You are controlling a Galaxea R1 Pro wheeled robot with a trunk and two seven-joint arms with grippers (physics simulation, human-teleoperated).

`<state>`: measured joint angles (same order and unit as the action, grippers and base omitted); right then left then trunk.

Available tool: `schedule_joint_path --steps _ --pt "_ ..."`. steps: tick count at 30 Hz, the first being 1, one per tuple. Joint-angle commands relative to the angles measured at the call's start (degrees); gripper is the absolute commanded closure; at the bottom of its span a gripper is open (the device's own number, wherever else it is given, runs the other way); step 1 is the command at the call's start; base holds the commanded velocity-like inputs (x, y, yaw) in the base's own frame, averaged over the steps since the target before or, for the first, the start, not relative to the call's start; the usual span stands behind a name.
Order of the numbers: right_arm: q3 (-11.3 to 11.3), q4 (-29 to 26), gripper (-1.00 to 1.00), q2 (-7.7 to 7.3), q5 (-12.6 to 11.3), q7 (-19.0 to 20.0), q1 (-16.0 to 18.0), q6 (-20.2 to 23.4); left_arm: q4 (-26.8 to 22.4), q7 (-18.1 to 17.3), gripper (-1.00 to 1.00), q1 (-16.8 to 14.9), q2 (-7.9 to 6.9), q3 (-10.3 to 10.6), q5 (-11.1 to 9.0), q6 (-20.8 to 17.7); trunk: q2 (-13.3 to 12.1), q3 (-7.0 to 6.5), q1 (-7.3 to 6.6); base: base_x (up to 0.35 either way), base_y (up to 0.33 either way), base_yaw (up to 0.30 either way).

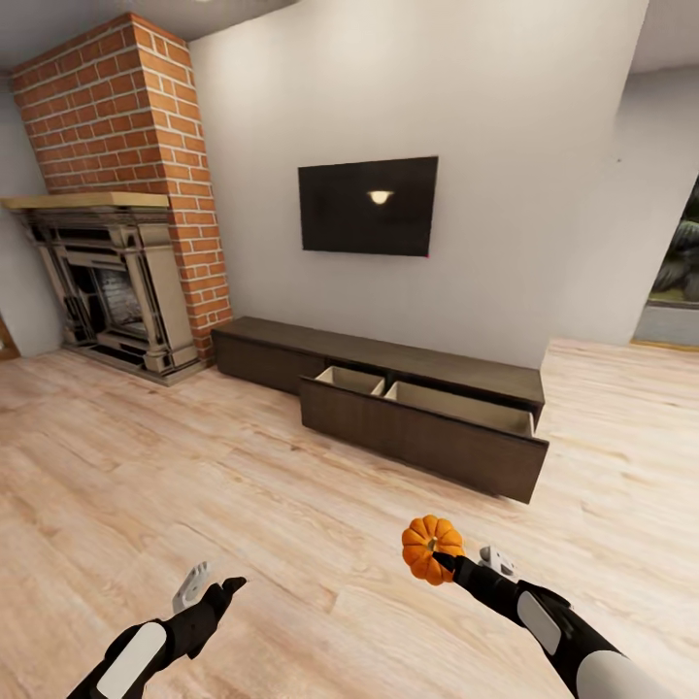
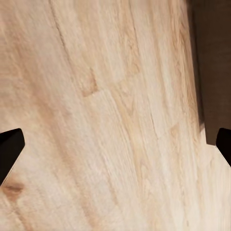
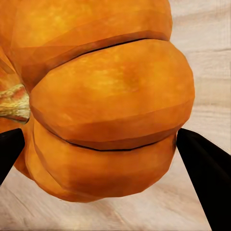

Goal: Place each of the two pumpkins and all three candles from the living room inside a cabinet in the living room (use any cabinet), then make sure every cabinet is closed, and position the cauldron so it is next to a table in the living room.

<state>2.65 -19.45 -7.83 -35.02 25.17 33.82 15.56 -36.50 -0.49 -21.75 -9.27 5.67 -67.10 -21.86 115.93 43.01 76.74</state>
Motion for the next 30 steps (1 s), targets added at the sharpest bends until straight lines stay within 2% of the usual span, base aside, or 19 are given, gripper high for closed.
schedule_joint_path --steps 1,9,13,21,30 --pt "0.16 -0.13 1.0 -0.04 -0.84 -0.03 0.02 0.34 0.02 -0.05 -1.0 -0.05 -0.05 0.22 -0.23 -0.03 0.03 0.06 -0.01 0.005 0.0 0.284" --pt "0.19 -0.15 1.0 0.01 -0.81 0.05 0.02 0.34 0.02 -0.07 -1.0 -0.05 -0.05 0.22 -0.23 -0.03 0.03 0.22 -0.01 0.15 0.0 0.279" --pt "0.17 -0.2 1.0 0.01 -0.83 0.09 0.02 0.34 0.02 -0.06 -1.0 -0.05 -0.05 0.21 -0.23 -0.01 0.03 0.35 -0.01 0.301 0.0 0.231" --pt "0.17 -0.23 1.0 0.01 -0.84 0.11 0.02 0.27 0.02 -0.04 -1.0 -0.05 -0.05 0.22 -0.23 0.3 0.03 0.42 -0.01 0.327 0.0 0.094" --pt "0.22 -0.24 1.0 0.01 -0.84 0.06 0.02 0.24 0.04 -0.04 -1.0 -0.05 -0.05 0.22 -0.23 0.32 0.03 0.6 -0.01 0.332 0.0 0.239"
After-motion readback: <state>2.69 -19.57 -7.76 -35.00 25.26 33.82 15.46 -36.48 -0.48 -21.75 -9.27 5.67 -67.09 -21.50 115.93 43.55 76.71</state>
